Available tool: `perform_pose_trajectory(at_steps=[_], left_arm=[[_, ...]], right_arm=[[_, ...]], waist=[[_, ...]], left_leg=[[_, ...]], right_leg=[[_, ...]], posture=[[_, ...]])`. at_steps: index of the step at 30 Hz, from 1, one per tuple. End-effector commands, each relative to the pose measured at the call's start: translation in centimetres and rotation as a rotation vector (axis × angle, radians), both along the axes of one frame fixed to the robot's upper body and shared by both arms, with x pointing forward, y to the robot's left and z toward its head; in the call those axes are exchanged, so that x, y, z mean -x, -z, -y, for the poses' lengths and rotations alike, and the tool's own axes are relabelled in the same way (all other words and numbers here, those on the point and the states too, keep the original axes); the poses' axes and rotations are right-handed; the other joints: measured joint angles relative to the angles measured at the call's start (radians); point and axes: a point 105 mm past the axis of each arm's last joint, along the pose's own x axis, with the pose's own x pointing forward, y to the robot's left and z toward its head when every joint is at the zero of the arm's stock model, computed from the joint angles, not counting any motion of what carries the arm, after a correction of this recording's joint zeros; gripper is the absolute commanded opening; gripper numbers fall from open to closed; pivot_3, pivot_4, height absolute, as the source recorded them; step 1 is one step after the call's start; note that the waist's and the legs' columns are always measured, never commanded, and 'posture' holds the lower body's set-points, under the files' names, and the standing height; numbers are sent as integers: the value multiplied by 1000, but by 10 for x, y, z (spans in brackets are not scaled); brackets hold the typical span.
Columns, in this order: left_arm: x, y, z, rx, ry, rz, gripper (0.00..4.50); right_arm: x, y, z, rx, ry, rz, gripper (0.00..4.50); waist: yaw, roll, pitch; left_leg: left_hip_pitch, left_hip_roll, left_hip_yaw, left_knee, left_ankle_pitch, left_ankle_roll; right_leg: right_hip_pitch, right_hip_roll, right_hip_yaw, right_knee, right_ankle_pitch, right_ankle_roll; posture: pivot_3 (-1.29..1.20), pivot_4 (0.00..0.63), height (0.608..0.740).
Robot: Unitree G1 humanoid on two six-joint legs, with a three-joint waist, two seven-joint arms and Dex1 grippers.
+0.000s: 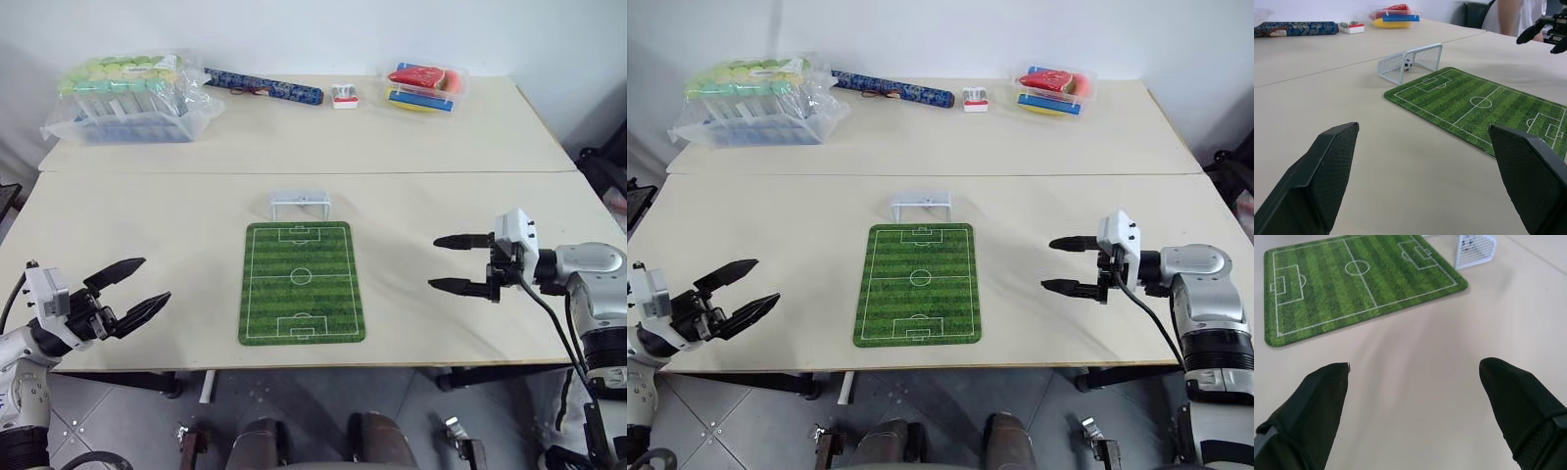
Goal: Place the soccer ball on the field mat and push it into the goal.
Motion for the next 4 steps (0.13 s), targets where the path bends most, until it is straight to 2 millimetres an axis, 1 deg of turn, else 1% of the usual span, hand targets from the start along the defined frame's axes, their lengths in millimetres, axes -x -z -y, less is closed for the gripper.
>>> perform_pose_trajectory(at_steps=[1, 4], left_arm=[[4, -15, -8, -2, -23, 40, 4500], [7, -14, -9, -17, -15, 19, 4500]], right_arm=[[5, -10, -1, -27, -6, 41, 4467], [6, -8, -3, -45, 25, 52, 4467]], waist=[[0, 0, 0], [1, 0, 0]], left_leg=[[0, 0, 0, 0, 0, 0], [0, 0, 0, 0, 0, 0]], right_leg=[[0, 0, 0, 0, 0, 0], [0, 0, 0, 0, 0, 0]], posture=[[0, 150, 740], [0, 150, 740]])
